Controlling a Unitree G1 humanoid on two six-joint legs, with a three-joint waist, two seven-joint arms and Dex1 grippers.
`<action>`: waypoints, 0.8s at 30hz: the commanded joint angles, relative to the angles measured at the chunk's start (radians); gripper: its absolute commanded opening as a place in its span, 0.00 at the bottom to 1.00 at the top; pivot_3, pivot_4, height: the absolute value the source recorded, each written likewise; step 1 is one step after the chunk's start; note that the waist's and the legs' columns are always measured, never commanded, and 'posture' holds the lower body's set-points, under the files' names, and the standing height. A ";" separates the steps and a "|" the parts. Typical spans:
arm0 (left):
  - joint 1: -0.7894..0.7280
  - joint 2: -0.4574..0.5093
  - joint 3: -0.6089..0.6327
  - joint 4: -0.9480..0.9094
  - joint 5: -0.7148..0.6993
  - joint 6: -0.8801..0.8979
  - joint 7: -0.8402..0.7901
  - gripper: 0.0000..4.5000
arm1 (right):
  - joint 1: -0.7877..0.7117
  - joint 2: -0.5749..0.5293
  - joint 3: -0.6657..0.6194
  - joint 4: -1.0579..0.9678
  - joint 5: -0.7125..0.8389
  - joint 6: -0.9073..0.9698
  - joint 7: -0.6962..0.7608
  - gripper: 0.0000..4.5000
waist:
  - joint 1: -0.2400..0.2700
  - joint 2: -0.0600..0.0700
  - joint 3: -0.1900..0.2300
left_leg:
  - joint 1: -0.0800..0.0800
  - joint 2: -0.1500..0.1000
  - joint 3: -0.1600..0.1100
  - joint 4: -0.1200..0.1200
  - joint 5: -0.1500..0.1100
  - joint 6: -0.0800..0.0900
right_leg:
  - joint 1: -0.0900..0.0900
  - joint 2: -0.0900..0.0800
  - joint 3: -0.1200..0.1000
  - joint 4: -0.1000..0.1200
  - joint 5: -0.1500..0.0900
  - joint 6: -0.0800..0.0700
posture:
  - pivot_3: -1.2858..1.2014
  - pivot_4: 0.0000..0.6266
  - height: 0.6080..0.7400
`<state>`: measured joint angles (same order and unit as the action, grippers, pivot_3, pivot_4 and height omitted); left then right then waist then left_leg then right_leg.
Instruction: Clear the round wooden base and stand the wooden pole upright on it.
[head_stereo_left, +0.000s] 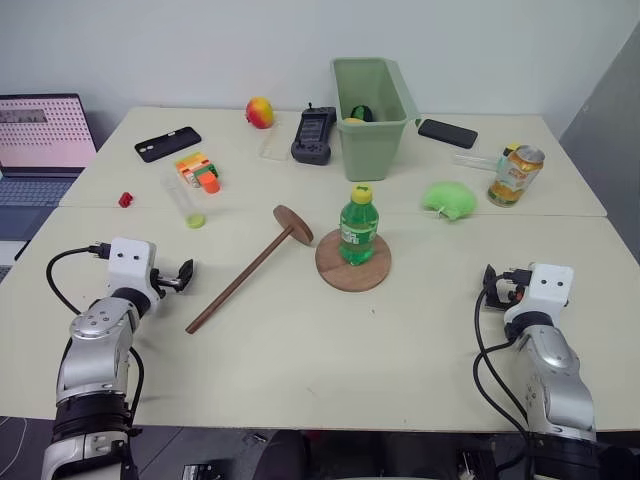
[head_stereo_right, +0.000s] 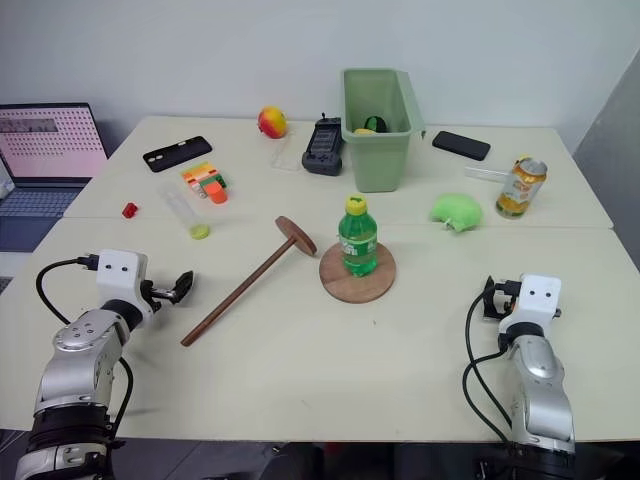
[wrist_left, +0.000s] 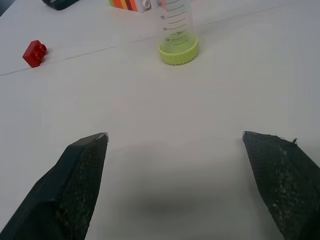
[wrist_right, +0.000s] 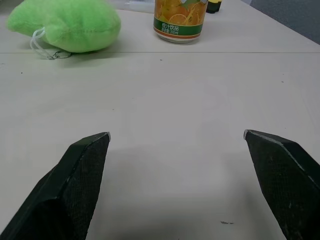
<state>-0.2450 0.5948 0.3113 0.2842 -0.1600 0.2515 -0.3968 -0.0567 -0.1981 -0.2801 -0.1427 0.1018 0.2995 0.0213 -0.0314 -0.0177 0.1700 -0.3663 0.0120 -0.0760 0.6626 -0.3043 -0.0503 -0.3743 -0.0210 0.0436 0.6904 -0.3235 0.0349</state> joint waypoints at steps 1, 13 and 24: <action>-0.011 0.020 0.019 -0.036 -0.011 -0.008 -0.003 0.99 | -0.004 -0.008 -0.003 -0.025 0.007 -0.015 0.007 1.00 | 0.000 0.000 0.000 | 0.000 0.000 0.000 0.000 0.000 0.000 | 0.000 0.000 0.000 0.000 0.000 0.000 | 0.52 0.24 1.00; -0.003 0.168 0.039 -0.182 -0.150 0.128 -0.257 0.99 | -0.030 -0.137 0.049 -0.128 0.146 0.081 0.273 1.00 | -0.001 0.001 0.002 | 0.000 0.000 0.000 0.000 0.000 0.000 | 0.000 0.000 0.000 0.000 0.000 0.000 | 0.52 0.24 1.00; -0.158 0.379 -0.087 -0.617 -0.528 0.457 -0.662 0.99 | -0.425 -0.324 0.172 -0.111 0.514 0.446 0.656 1.00 | -0.003 0.002 0.008 | 0.000 0.000 -0.001 0.000 0.000 0.000 | 0.001 0.001 -0.001 -0.002 0.000 0.000 | 0.52 0.24 1.00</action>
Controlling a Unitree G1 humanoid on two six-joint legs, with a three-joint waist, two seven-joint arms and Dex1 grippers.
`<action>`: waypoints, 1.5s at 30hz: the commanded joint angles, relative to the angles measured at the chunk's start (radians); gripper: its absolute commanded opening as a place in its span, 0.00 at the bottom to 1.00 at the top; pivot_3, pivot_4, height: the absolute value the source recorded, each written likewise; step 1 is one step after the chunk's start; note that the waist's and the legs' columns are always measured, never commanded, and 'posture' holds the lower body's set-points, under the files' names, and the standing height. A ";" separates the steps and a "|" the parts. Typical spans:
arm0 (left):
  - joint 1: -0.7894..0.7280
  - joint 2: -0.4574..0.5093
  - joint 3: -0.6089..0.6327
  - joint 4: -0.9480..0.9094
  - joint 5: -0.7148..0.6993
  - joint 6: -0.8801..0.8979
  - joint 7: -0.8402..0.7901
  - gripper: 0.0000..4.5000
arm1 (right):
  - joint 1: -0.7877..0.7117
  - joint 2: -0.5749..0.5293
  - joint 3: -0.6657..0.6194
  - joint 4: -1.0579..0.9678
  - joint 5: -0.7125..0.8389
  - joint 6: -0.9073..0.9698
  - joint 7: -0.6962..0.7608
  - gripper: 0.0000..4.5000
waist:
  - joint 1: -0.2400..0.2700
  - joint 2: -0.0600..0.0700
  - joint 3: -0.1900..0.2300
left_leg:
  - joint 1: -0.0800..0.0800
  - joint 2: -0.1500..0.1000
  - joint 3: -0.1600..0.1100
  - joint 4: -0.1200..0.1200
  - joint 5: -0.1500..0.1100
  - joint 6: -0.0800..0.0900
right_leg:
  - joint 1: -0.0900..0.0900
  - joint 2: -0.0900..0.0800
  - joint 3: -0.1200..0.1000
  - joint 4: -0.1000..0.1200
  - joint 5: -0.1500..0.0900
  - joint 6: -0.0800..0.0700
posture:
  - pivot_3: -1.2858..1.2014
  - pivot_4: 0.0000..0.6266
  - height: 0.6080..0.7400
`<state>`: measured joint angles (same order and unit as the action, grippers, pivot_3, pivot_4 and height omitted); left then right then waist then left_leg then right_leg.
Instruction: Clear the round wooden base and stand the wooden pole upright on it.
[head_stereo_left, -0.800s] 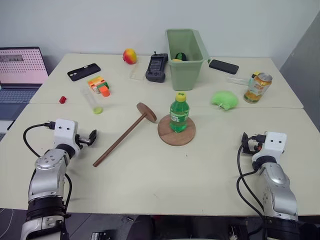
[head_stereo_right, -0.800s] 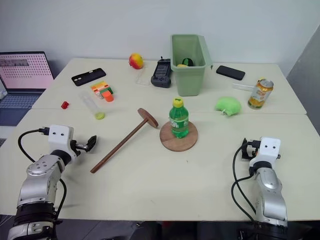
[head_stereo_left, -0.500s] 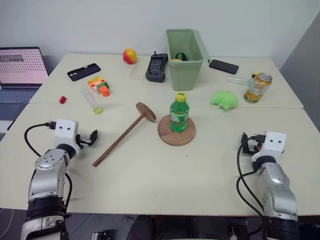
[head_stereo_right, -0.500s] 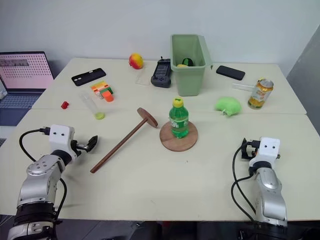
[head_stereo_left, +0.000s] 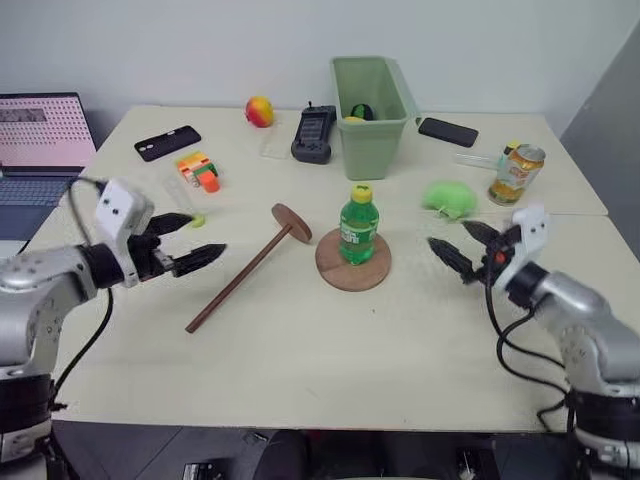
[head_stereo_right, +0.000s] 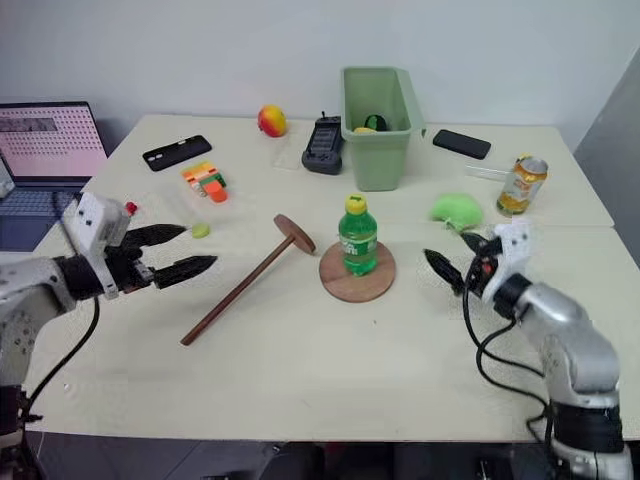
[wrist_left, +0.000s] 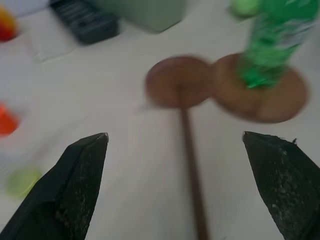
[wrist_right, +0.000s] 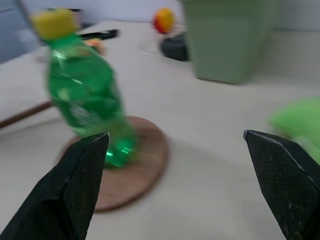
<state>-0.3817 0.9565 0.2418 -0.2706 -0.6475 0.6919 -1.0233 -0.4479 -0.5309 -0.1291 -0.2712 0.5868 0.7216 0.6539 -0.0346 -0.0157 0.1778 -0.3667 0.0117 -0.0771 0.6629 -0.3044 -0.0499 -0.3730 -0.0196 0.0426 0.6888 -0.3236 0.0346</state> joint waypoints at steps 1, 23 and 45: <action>-0.044 0.014 -0.031 -0.077 -0.044 0.016 -0.037 0.99 | -0.063 0.021 0.039 0.040 0.020 0.019 0.021 1.00 | 0.000 0.000 0.000 | 0.000 0.000 0.000 0.000 0.000 0.000 | 0.000 0.000 0.000 -0.001 0.000 0.000 | 0.52 0.24 1.00; -0.121 -0.059 -0.059 -0.086 -0.041 -0.015 0.026 1.00 | -0.269 0.246 0.149 0.237 -0.092 -0.130 -0.003 0.92 | -0.007 0.000 0.000 | -0.016 0.000 0.000 0.004 0.002 -0.004 | -0.017 0.000 0.000 0.004 0.000 0.000 | 0.52 0.24 1.00; -0.186 -0.109 -0.093 -0.067 -0.041 -0.016 0.060 1.00 | -0.362 0.180 0.025 0.203 -0.062 -0.141 -0.030 0.31 | -0.010 0.000 0.001 | -0.017 0.000 0.000 0.005 0.003 -0.005 | -0.018 0.000 0.000 0.006 0.000 0.000 | 0.52 0.24 1.00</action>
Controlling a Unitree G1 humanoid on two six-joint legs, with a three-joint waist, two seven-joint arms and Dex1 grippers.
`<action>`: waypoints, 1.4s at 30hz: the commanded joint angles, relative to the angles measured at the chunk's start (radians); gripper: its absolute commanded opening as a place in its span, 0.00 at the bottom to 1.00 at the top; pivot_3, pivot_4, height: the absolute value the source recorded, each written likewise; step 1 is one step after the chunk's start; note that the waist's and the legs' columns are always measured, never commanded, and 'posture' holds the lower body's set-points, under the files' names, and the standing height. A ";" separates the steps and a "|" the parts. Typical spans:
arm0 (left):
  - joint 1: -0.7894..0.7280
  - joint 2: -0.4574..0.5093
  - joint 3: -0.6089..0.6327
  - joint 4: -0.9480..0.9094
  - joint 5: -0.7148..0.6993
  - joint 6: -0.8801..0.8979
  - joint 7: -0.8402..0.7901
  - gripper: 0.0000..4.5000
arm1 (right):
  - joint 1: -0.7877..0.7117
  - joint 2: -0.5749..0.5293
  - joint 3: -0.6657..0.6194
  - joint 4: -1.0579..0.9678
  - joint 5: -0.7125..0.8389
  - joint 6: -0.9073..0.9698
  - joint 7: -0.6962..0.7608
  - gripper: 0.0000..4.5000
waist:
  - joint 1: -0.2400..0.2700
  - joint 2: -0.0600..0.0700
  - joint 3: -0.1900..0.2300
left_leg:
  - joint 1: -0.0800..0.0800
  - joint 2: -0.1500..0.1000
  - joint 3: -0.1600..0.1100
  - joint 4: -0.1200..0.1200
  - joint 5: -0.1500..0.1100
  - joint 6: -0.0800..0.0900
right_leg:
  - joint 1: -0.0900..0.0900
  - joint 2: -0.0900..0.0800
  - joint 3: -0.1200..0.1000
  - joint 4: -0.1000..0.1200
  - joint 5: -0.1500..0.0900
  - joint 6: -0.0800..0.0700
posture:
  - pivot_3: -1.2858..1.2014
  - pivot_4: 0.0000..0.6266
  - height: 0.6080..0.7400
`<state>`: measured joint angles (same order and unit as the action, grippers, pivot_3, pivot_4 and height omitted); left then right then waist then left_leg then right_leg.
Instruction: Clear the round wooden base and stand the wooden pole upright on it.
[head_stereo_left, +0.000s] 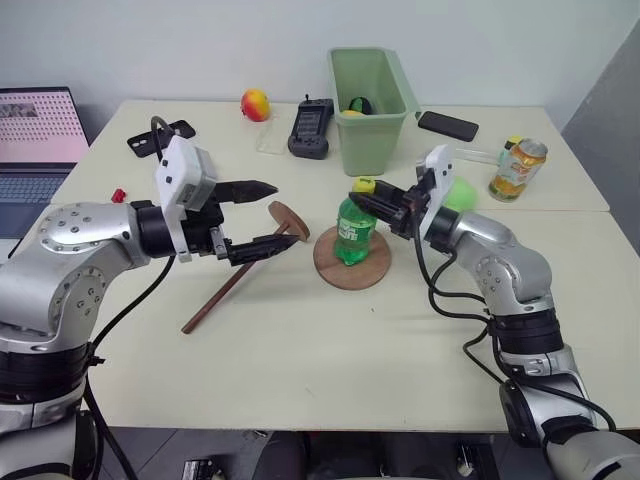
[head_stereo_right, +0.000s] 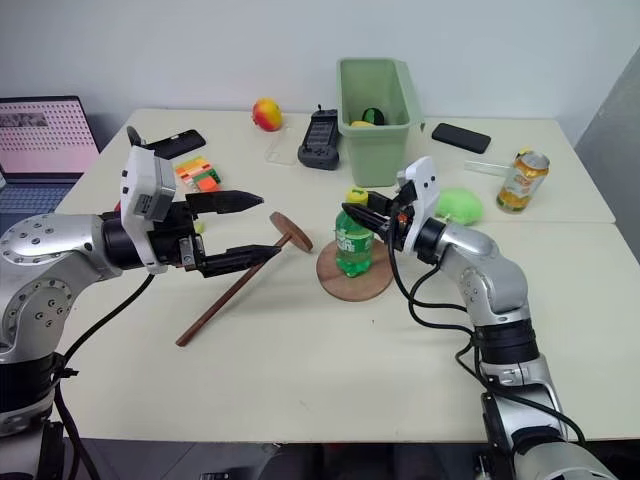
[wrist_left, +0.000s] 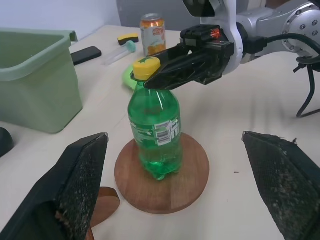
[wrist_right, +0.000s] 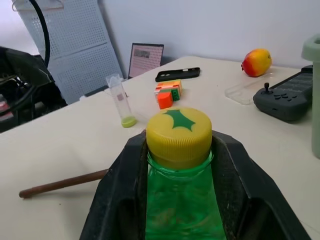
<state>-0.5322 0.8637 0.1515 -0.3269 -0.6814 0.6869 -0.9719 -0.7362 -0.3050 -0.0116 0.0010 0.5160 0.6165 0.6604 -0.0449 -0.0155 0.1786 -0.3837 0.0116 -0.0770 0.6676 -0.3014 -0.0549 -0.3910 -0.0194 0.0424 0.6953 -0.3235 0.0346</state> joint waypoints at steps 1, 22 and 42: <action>-0.044 -0.026 -0.008 -0.011 -0.008 -0.012 0.012 1.00 | -0.080 -0.063 -0.104 -0.061 -0.006 -0.041 -0.053 0.31 | 0.001 0.000 0.000 | 0.000 0.000 0.000 0.000 0.000 0.000 | 0.000 0.000 0.000 0.000 0.000 0.000 | 0.52 0.24 1.00; -0.141 -0.171 -0.113 0.004 -0.013 -0.013 -0.001 1.00 | 0.088 -0.302 -0.407 0.167 -0.254 -0.147 -0.460 0.31 | -0.005 0.000 0.000 | -0.001 0.000 0.006 0.002 0.000 0.000 | 0.000 0.000 0.002 0.002 0.000 0.000 | 0.52 0.24 1.00; -0.161 -0.191 -0.103 0.014 -0.027 -0.020 -0.010 1.00 | 0.132 -0.249 -0.452 0.149 -0.201 -0.118 -0.508 0.81 | -0.007 0.001 0.000 | -0.001 -0.001 0.007 0.006 0.000 0.000 | 0.001 0.001 0.002 0.002 0.000 0.000 | 0.52 0.24 1.00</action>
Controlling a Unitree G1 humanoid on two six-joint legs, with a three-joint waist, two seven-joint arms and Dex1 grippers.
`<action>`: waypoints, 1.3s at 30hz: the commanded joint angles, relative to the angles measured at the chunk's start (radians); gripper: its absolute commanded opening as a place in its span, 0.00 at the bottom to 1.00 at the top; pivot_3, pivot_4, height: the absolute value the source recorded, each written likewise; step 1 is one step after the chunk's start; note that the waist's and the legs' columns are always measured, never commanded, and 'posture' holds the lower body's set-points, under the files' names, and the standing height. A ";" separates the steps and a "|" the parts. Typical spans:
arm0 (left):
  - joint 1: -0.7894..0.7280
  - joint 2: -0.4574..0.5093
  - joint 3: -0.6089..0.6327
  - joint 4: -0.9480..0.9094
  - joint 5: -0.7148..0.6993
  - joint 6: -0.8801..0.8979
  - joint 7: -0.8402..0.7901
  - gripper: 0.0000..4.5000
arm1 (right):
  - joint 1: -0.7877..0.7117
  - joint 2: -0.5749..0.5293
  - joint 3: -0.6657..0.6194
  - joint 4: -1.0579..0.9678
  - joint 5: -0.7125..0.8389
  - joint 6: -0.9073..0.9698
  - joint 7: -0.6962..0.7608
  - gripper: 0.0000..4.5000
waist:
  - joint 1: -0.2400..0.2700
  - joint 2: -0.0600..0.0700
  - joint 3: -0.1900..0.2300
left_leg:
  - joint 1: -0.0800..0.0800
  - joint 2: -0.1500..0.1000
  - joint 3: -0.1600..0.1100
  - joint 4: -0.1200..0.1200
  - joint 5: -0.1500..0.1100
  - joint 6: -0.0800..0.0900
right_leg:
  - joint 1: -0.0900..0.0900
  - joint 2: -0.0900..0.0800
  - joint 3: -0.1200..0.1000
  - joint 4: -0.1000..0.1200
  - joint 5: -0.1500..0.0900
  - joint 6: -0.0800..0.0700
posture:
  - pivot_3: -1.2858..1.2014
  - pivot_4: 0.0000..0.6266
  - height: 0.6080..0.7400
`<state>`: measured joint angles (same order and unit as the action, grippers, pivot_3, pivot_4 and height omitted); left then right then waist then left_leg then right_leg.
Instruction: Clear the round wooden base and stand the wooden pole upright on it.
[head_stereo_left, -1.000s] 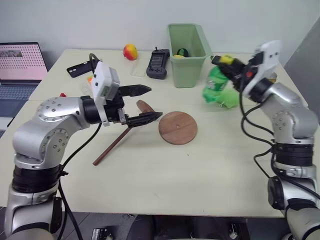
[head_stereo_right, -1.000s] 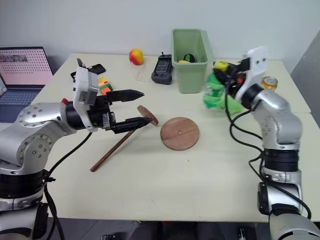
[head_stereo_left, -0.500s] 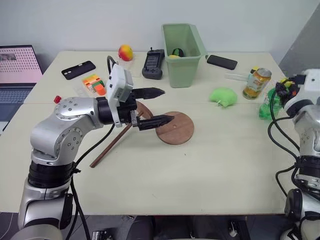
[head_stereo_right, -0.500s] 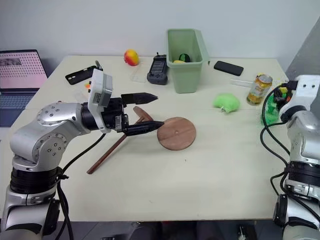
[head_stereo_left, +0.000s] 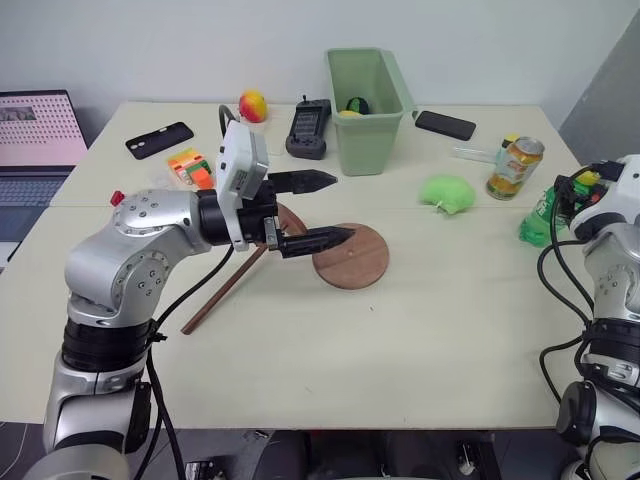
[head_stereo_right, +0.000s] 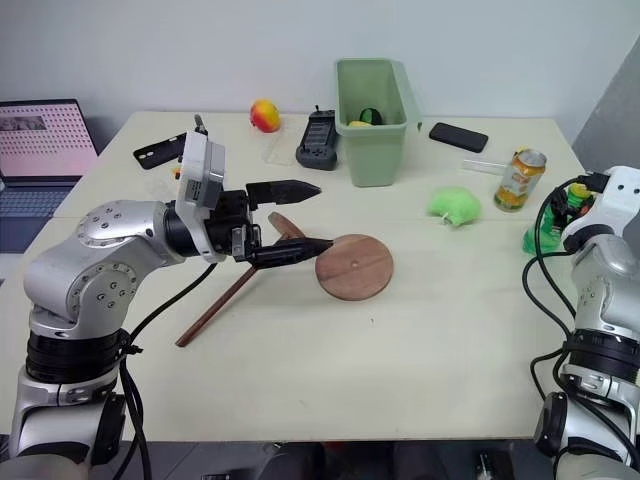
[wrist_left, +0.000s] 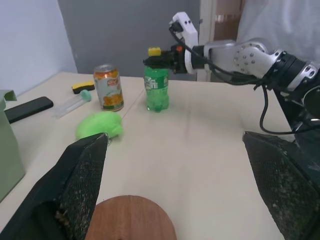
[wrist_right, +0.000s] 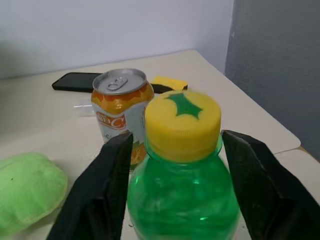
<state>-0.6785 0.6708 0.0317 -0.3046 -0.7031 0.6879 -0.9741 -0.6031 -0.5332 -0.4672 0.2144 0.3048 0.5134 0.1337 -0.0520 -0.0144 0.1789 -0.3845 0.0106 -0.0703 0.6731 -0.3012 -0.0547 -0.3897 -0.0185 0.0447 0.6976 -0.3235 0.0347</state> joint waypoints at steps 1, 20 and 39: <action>-0.014 0.002 0.018 -0.010 -0.008 -0.018 -0.008 1.00 | 0.000 -0.024 0.004 -0.074 0.011 -0.013 0.023 0.86 | 0.000 0.000 0.000 | 0.000 0.000 0.000 0.000 0.000 0.000 | 0.000 0.000 0.000 0.000 0.000 0.000 | 0.52 0.24 1.00; -0.043 0.110 0.031 0.248 0.168 0.050 0.124 1.00 | -0.130 0.016 0.214 -0.398 0.197 -0.007 0.239 0.99 | -0.009 0.001 0.000 | 0.001 0.000 -0.004 0.001 -0.002 0.003 | 0.000 0.000 -0.001 0.002 0.000 0.000 | 0.52 0.24 1.00; -0.311 0.175 -0.440 0.725 0.524 0.138 -0.312 1.00 | 0.152 -0.064 0.607 -0.693 0.376 0.203 0.723 0.99 | 0.017 0.000 0.001 | -0.008 -0.003 -0.012 0.007 -0.001 0.001 | -0.002 0.002 -0.008 0.001 0.000 0.000 | 0.52 0.24 1.00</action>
<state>-0.9532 0.8440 -0.3895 0.3862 -0.2247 0.8231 -1.2707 -0.4516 -0.5820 0.1438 -0.4173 0.6728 0.7220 0.8456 -0.0345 -0.0145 0.1797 -0.3922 0.0075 -0.0826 0.6796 -0.3018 -0.0534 -0.3916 -0.0168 0.0372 0.6983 -0.3235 0.0348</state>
